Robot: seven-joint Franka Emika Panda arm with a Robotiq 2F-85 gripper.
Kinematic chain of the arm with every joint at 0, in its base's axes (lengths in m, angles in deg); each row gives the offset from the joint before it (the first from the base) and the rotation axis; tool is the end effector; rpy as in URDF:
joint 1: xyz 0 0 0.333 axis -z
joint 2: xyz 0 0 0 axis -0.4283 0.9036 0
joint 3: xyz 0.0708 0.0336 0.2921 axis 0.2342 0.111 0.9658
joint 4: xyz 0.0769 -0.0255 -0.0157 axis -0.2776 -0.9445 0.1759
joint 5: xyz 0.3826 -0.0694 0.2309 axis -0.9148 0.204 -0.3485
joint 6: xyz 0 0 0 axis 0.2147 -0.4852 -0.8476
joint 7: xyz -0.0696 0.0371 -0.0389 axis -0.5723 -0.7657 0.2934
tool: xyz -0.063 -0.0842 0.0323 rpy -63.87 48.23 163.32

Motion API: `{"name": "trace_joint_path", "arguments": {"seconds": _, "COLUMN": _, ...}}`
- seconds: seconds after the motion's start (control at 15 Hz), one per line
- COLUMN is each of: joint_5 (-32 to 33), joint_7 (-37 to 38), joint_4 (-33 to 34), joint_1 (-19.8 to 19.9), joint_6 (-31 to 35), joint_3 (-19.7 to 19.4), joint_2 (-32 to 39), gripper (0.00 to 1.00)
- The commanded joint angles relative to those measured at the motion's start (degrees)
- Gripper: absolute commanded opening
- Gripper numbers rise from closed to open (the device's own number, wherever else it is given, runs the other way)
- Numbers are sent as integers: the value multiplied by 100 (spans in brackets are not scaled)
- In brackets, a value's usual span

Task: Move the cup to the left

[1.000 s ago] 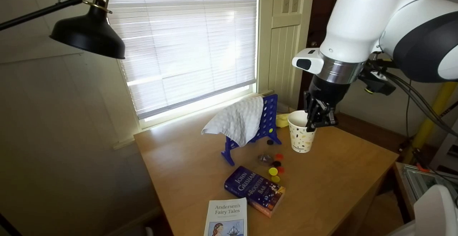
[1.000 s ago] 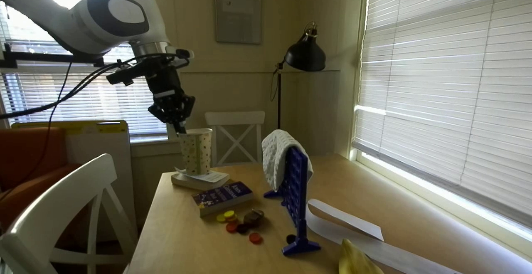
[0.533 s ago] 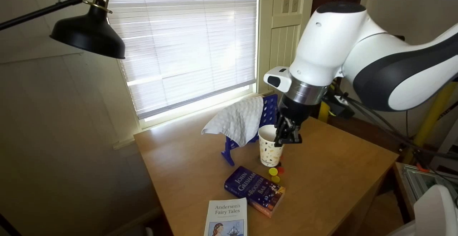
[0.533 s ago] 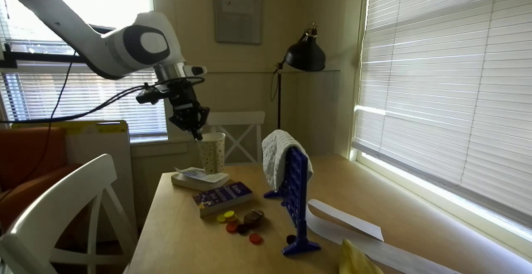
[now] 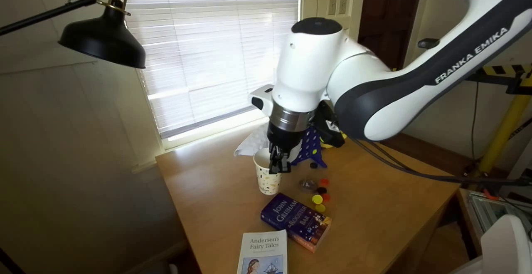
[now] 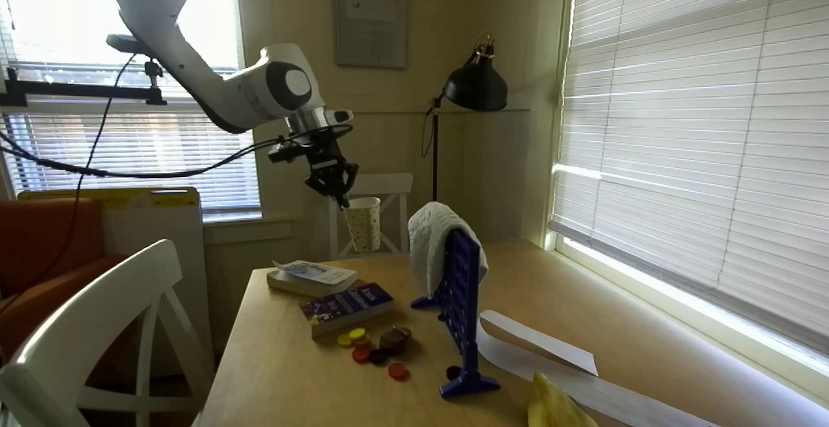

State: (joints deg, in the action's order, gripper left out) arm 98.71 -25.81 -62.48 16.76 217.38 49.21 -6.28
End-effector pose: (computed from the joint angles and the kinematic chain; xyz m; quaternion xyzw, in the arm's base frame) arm 0.6125 0.1660 0.3152 0.9419 0.2866 0.1302 0.1172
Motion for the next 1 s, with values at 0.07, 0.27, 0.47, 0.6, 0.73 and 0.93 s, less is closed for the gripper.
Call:
{"name": "trace_joint_path", "arguments": {"seconds": 0.07, "joint_5": 353, "joint_7": 275, "joint_4": 1501, "joint_1": -256, "joint_6": -770, "joint_3": -106, "joint_2": 1223, "gripper": 1}}
{"name": "trace_joint_path", "arguments": {"seconds": 0.27, "joint_5": 287, "joint_7": 182, "joint_4": 1984, "joint_1": -375, "joint_6": -979, "joint_3": -174, "joint_2": 1717, "gripper": 1}}
{"name": "trace_joint_path", "arguments": {"seconds": 0.47, "joint_5": 188, "joint_7": 125, "joint_4": 2204, "joint_1": -398, "joint_6": -817, "joint_3": -233, "joint_2": 2074, "gripper": 1}}
{"name": "trace_joint_path", "arguments": {"seconds": 0.6, "joint_5": 98, "joint_7": 59, "joint_4": 2258, "joint_1": -358, "joint_6": -656, "joint_3": -230, "joint_2": 2211, "gripper": 1}}
{"name": "trace_joint_path", "arguments": {"seconds": 0.73, "joint_5": 58, "joint_7": 42, "joint_4": 2190, "joint_1": -333, "joint_6": -414, "joint_3": -229, "joint_2": 2264, "gripper": 1}}
{"name": "trace_joint_path", "arguments": {"seconds": 0.93, "joint_5": -22, "joint_7": 5, "joint_4": 2012, "joint_1": -294, "joint_6": 47, "joint_3": -207, "joint_2": 2330, "gripper": 1}}
